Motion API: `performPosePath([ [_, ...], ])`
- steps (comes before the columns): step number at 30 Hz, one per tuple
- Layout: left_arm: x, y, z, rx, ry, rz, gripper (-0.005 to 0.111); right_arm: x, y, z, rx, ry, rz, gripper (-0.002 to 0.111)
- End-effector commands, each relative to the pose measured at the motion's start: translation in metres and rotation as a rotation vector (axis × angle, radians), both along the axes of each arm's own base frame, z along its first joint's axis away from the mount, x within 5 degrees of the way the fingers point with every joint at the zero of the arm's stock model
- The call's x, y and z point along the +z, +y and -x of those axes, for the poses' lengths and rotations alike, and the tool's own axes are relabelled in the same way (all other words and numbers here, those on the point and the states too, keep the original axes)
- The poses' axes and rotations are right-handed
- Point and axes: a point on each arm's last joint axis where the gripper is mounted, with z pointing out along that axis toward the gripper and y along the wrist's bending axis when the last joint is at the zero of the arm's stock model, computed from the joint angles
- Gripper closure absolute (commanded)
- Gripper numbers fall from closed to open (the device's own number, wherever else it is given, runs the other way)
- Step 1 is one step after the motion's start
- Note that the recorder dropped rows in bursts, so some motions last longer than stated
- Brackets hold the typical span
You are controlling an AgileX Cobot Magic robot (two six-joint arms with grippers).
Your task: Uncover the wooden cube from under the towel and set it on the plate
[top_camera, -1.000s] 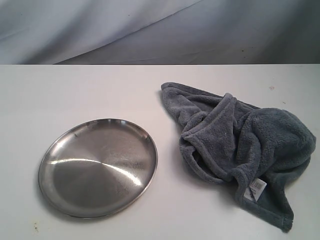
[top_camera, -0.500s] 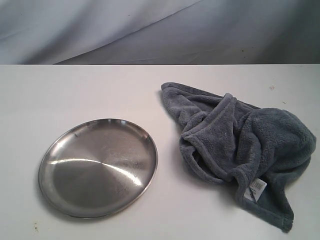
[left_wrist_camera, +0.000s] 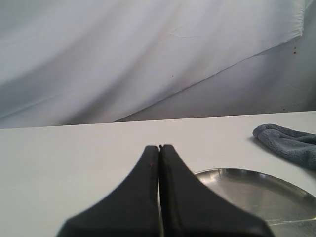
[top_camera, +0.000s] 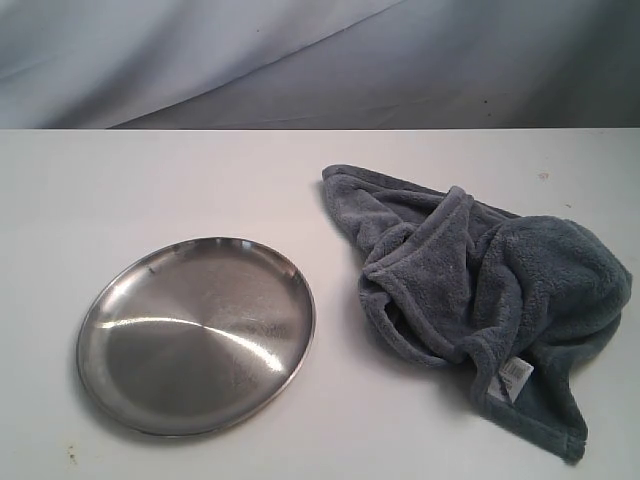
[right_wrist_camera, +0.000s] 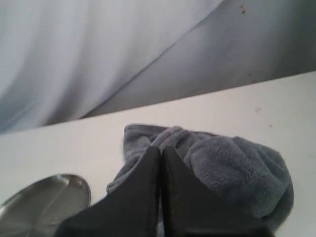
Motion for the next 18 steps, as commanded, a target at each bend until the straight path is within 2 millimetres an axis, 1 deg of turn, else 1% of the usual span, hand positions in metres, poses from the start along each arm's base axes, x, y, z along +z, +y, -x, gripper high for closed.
performPosePath([
  [1,-0.001,0.000,0.000,-0.005,-0.001,0.004,0.107,0.009,0.010,-0.012,0.101,0.113,0.059,0.108],
  [9,-0.001,0.000,0.000,-0.005,-0.001,0.004,0.107,0.015,0.023,-0.042,0.218,0.346,0.122,0.108],
  [18,-0.001,0.000,0.000,-0.005,-0.001,0.004,0.107,0.008,0.035,-0.070,0.328,0.560,0.176,0.108],
])
